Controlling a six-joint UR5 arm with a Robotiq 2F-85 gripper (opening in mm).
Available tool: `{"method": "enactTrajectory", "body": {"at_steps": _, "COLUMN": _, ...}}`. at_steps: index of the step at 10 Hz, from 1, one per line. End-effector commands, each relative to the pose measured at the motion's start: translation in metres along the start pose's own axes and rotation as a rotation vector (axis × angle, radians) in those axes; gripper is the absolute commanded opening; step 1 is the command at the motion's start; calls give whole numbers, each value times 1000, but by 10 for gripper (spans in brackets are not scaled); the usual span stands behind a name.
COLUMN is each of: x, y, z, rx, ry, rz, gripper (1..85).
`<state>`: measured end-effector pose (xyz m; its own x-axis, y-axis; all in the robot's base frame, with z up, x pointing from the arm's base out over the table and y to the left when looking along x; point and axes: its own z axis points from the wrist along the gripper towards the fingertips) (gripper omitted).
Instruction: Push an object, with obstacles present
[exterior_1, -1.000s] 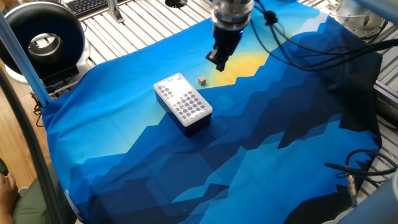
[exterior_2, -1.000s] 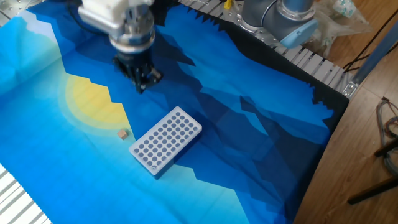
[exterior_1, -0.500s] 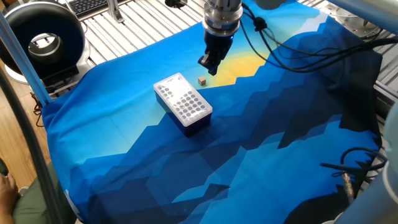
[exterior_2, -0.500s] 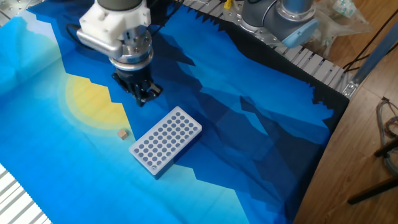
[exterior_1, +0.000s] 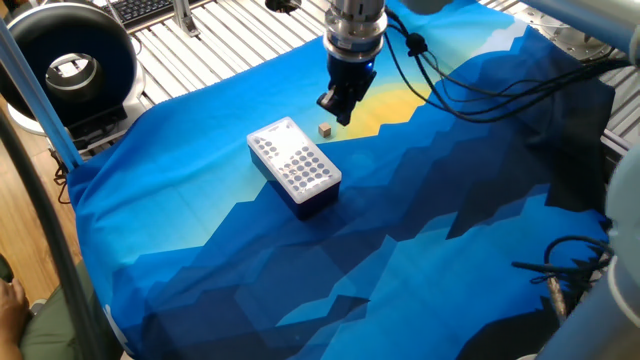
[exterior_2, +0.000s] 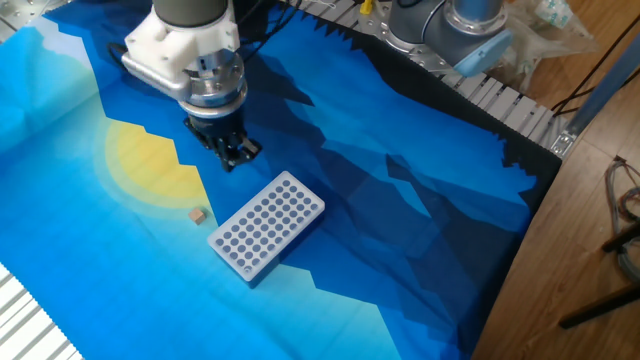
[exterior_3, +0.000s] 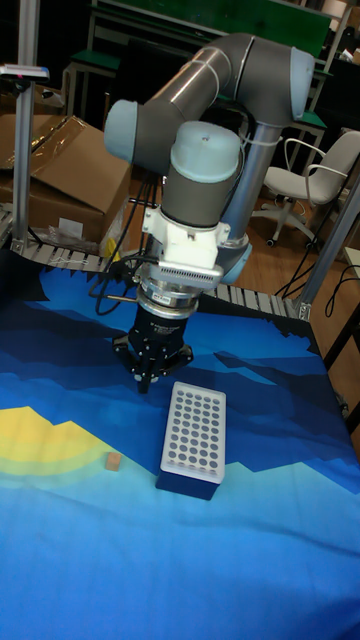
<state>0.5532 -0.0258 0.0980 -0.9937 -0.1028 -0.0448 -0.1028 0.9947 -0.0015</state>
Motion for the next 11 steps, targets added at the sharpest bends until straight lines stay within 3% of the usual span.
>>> {"method": "enactTrajectory", "body": {"at_steps": 1, "x": -49, "y": -2, "z": 48, "rx": -33, "ry": -2, "rz": -42, "gripper": 10}}
{"method": "enactTrajectory", "body": {"at_steps": 2, "x": -69, "y": 4, "z": 70, "rx": -52, "ry": -21, "rz": -63, "gripper": 10}}
{"method": "enactTrajectory", "body": {"at_steps": 3, "x": -81, "y": 9, "z": 82, "rx": -54, "ry": -19, "rz": -67, "gripper": 10}}
{"method": "enactTrajectory", "body": {"at_steps": 4, "x": -85, "y": 11, "z": 81, "rx": -52, "ry": -11, "rz": -70, "gripper": 10}}
{"method": "enactTrajectory", "body": {"at_steps": 8, "x": -65, "y": -4, "z": 62, "rx": -19, "ry": -5, "rz": -71, "gripper": 10}}
{"method": "enactTrajectory", "body": {"at_steps": 11, "x": -52, "y": 2, "z": 64, "rx": -62, "ry": -16, "rz": -73, "gripper": 10}}
